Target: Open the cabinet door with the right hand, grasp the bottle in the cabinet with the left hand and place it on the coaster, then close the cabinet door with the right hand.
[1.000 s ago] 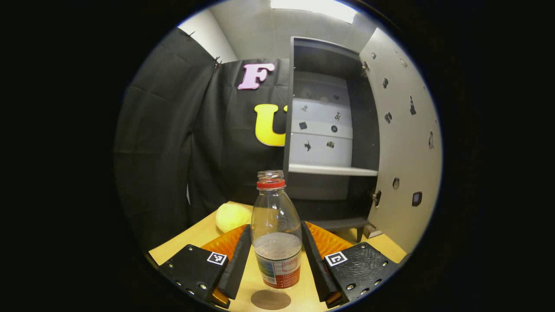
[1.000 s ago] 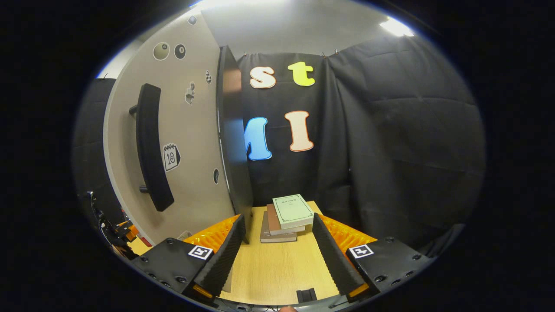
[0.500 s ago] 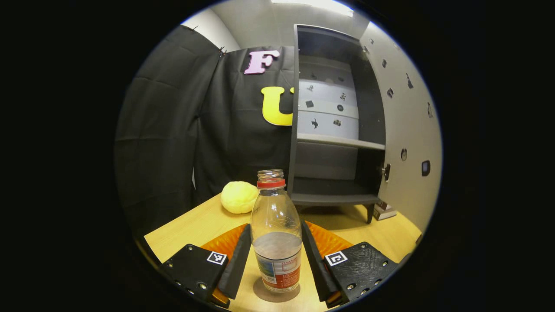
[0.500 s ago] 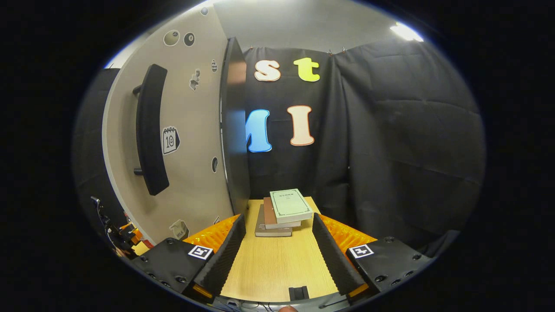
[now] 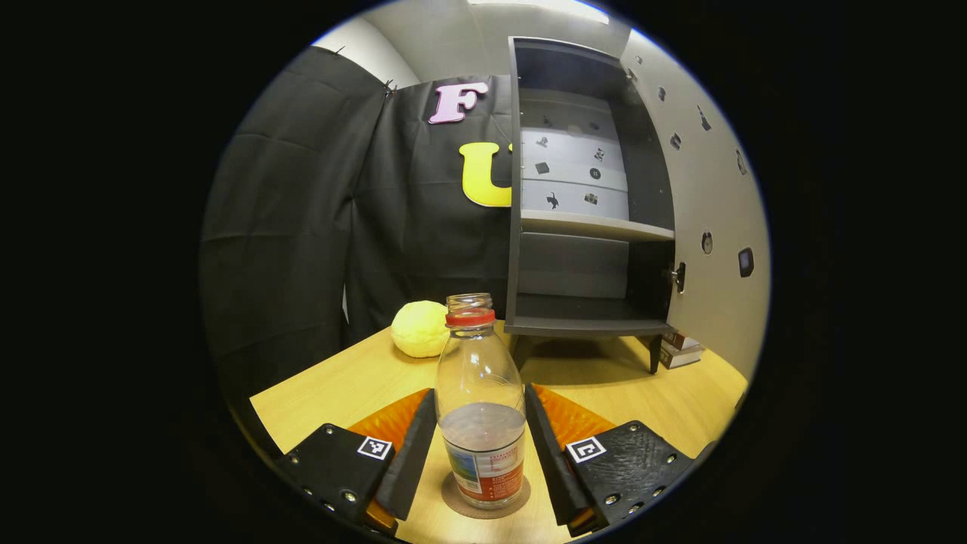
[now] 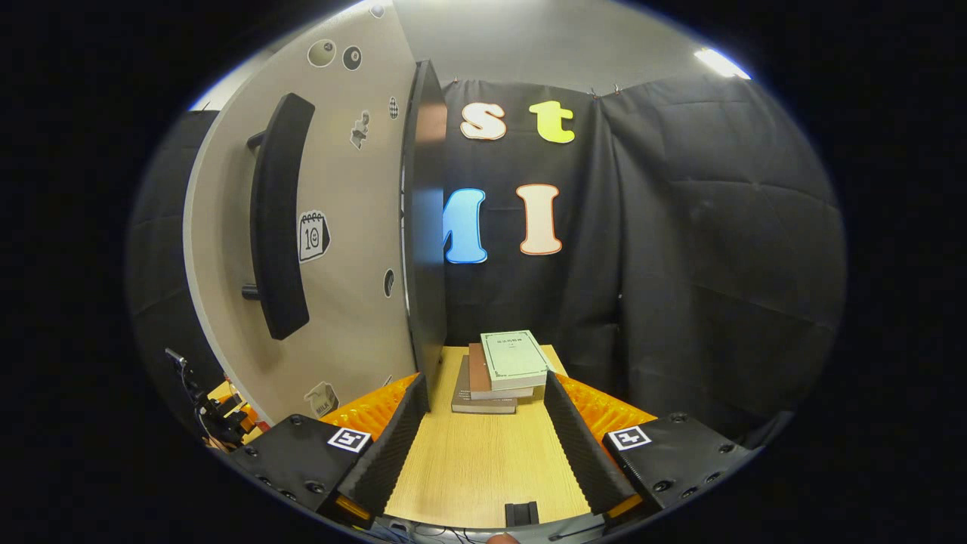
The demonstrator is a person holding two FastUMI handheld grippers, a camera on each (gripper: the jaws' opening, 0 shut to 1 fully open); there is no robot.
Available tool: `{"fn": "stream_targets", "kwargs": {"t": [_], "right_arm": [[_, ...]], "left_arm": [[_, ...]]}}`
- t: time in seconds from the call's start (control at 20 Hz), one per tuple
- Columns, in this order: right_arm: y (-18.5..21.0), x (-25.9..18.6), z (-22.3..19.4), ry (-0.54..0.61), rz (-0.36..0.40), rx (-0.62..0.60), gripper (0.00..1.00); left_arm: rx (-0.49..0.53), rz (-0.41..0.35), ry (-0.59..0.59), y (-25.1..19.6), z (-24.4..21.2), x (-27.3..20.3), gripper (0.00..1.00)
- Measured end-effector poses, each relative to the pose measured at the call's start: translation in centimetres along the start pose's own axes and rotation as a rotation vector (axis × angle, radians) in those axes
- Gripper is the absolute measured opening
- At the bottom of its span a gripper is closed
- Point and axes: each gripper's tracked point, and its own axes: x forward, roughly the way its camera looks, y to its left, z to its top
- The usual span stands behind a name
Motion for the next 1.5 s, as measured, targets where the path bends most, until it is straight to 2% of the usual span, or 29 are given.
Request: {"fn": "stream_targets", "kwargs": {"t": [0.15,0.2,0.5,0.6,0.65,0.75,0.8,0.85,1.05,1.1,1.15,1.2,1.25,1.3,1.4,1.45,1.5], "right_arm": [[-0.1,0.1,0.1,-0.007,0.006,0.008,0.98],[0.0,0.0,0.2,-0.008,0.008,0.011,0.98],[0.2,0.0,1.0,-0.03,0.031,0.003,0.98],[0.3,0.0,1.5,-0.041,0.041,0.008,0.98],[0.4,-0.1,1.7,-0.047,0.049,0.012,0.93],[0.3,-0.1,2.6,-0.067,0.063,0.021,0.93],[0.3,-0.1,3.1,-0.076,0.07,0.03,0.98],[0.4,-0.1,3.5,-0.081,0.082,0.045,0.98],[1.3,-0.9,6.4,-0.111,0.141,0.099,0.98],[1.8,-1.2,7.2,-0.117,0.162,0.1,0.98],[2.6,-1.4,7.8,-0.115,0.186,0.095,0.93],[3.2,-1.5,8.3,-0.116,0.201,0.087,0.98],[3.9,-1.6,9.0,-0.125,0.212,0.073,0.98],[4.3,-1.6,9.7,-0.135,0.2,0.053,0.92],[4.3,-1.4,10.4,-0.158,0.166,0.011,0.89],[4.6,-1.1,10.5,-0.153,0.159,0.001,0.95],[5.0,-0.9,10.6,-0.149,0.159,-0.002,0.95]], "left_arm": [[0.018,0.003,0.036,-0.4,-0.6,-0.1,0.64],[0.022,0.005,0.044,-0.4,-0.7,-0.2,0.67],[0.041,0.006,-0.02,-0.6,3.4,-0.8,0.67],[0.045,0.01,-0.043,-0.7,5.4,-1.1,0.67],[0.05,0.015,-0.055,-0.7,6.6,-1.3,0.67],[0.059,0.028,-0.079,-0.5,9.2,-2.1,0.67],[0.067,0.041,-0.088,-0.3,10.6,-2.5,0.65],[0.073,0.05,-0.094,-0.2,12.1,-3.1,0.67],[0.047,0.038,-0.133,-0.5,17.9,-6.0,0.65],[0.041,0.039,-0.14,-0.4,18.9,-6.5,0.67],[0.037,0.041,-0.15,-0.3,20.2,-6.8,0.67],[0.036,0.038,-0.165,-0.2,21.3,-7.1,0.67],[0.039,0.03,-0.182,-0.3,22.6,-7.0,0.67],[0.046,0.025,-0.202,-0.2,23.6,-6.7,0.67],[0.061,0.019,-0.219,0.3,24.9,-5.9,0.67],[0.064,0.013,-0.221,0.6,25.3,-5.5,0.67],[0.066,0.007,-0.223,0.8,25.5,-5.1,0.67]]}}
